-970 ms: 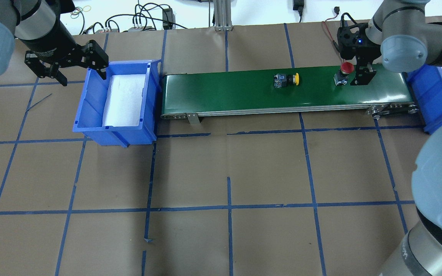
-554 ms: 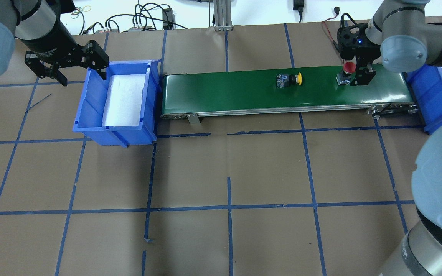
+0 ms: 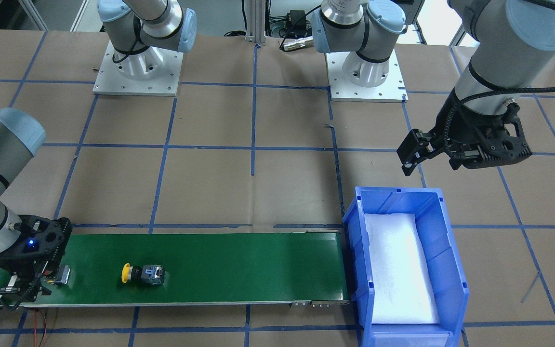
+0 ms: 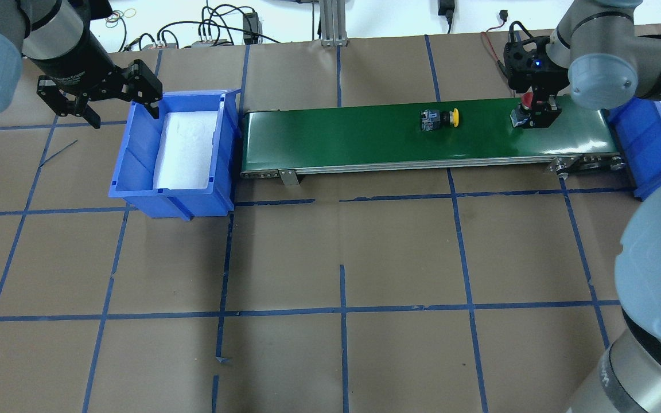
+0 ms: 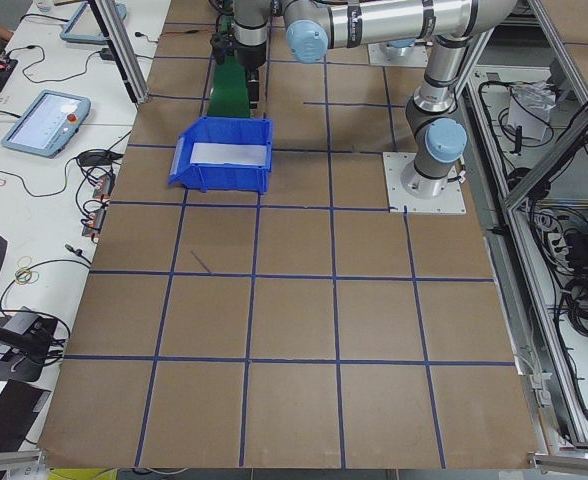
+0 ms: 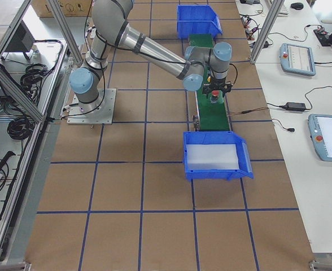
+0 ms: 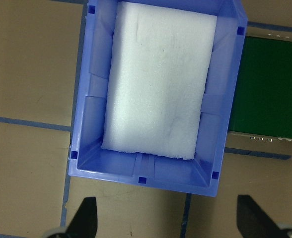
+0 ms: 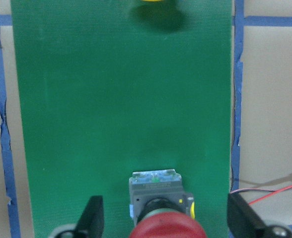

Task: Transport two buttons from left to right
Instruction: 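Grasp the red button with the right gripper and lift it, then carry the red button into the blue bin at the belt end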

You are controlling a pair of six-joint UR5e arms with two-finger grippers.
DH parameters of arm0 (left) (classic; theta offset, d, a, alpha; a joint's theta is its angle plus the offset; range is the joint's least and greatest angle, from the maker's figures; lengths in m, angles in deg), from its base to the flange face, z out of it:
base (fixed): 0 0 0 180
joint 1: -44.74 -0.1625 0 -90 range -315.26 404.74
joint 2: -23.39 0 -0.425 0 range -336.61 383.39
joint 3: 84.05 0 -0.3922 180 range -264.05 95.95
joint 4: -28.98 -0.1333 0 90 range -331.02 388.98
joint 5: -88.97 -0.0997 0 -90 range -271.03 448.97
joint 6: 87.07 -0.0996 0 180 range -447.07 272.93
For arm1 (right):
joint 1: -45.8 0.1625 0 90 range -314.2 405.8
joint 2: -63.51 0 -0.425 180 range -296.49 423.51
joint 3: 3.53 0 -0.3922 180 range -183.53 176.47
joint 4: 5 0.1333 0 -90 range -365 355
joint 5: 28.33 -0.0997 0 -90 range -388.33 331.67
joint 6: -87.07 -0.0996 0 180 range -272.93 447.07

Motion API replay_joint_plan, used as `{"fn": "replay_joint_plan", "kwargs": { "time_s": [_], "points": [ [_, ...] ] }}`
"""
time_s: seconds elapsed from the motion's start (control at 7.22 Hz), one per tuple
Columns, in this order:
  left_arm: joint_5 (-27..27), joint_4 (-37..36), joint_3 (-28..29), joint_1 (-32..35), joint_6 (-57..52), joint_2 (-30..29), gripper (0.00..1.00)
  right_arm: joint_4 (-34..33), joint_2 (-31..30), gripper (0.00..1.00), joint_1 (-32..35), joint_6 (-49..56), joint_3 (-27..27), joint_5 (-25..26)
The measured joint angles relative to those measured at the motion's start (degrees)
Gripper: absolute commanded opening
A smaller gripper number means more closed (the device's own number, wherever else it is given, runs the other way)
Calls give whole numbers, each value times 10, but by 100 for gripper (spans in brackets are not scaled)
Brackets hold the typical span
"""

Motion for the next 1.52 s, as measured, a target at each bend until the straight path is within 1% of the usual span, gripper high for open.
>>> {"fn": "replay_joint_plan", "kwargs": {
  "time_s": [0.14, 0.28, 0.69, 0.97, 1.25, 1.52],
  "points": [
    [0, 0, 0, 0, 0, 0, 100, 0, -1, 21, 0, 3, 0, 12],
    [0, -1, 0, 0, 0, 0, 100, 0, -2, 15, 0, 5, 0, 22],
    [0, -2, 0, 0, 0, -1, 100, 0, -4, 15, -1, 7, 10, 38],
    [0, -3, 0, 0, 0, -1, 100, 5, -7, 15, -19, 15, 47, 39],
    [0, -4, 0, 0, 0, -1, 100, 50, -22, 15, -90, 39, 83, 32],
    [1, -4, 0, -1, 0, -1, 100, 70, -26, 15, -156, 92, 106, 23]
  ]
}}
